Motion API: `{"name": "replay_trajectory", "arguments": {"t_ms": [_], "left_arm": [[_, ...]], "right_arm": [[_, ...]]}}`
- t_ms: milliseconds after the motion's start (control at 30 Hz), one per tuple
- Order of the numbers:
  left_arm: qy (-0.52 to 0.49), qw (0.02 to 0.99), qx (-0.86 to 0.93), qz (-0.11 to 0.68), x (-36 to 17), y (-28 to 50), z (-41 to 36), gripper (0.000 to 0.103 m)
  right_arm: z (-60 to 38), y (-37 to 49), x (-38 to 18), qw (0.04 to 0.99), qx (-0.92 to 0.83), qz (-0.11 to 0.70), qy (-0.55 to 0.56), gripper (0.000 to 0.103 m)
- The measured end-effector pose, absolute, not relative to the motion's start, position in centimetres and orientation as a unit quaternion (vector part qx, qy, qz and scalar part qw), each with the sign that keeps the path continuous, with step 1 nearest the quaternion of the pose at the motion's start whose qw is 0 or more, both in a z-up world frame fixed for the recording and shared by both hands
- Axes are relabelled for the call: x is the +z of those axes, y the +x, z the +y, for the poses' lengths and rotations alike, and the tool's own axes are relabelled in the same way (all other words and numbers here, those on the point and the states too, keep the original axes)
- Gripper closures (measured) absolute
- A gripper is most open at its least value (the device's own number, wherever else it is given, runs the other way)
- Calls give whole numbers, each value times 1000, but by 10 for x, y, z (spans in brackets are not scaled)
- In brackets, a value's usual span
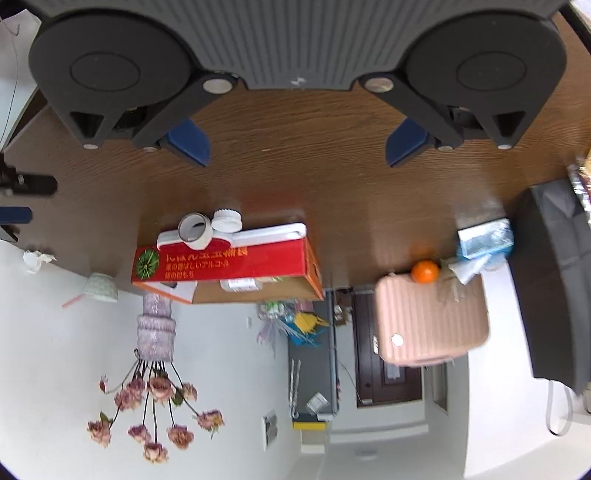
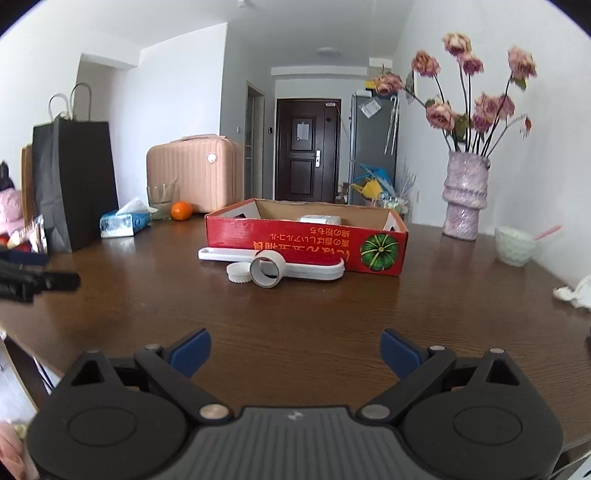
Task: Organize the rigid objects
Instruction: 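Grasp the white bottle cap with the left gripper while the right grasps the tape roll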
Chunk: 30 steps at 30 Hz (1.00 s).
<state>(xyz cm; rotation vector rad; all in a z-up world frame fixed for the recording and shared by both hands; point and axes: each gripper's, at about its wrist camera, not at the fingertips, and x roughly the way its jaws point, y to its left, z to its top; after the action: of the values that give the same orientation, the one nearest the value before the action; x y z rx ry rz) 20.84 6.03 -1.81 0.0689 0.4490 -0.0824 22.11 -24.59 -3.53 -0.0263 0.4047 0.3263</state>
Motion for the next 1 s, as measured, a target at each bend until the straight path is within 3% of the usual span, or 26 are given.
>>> {"name": "replay_trajectory", "arguments": {"t_ms": [167,367,533,600,667,733,867,933,1000], "left_arm": [[24,966,-58,249,-20,260,51,0],[22,952,-103,286,-30,338,36,1],[6,937,-133,323,-39,386,25,16],[-1,929,-146,339,-43,401,20,19],[-9,925,-159,346,-46,410,15,23],[-13,924,-163,346,-48,418,11,35],[-12,923,-171,343,-50,428,-1,41],[-14,922,-179,342,-49,429,-5,59],[-11,923,-176,341,-49,426,-7,62]], "right_arm": [[-247,280,-24,953,180,234,64,9],[-228,373,-28,927,223,279,111,30],[-208,435,-43,901,237,325,163,41],[-198,449,-49,898,228,342,155,57],[-197,454,-54,894,230,350,158,59],[-204,448,-55,897,227,347,154,59],[-234,426,-50,914,200,325,135,59],[-239,412,-50,923,189,316,115,59],[-240,395,-49,932,185,301,85,59]]}}
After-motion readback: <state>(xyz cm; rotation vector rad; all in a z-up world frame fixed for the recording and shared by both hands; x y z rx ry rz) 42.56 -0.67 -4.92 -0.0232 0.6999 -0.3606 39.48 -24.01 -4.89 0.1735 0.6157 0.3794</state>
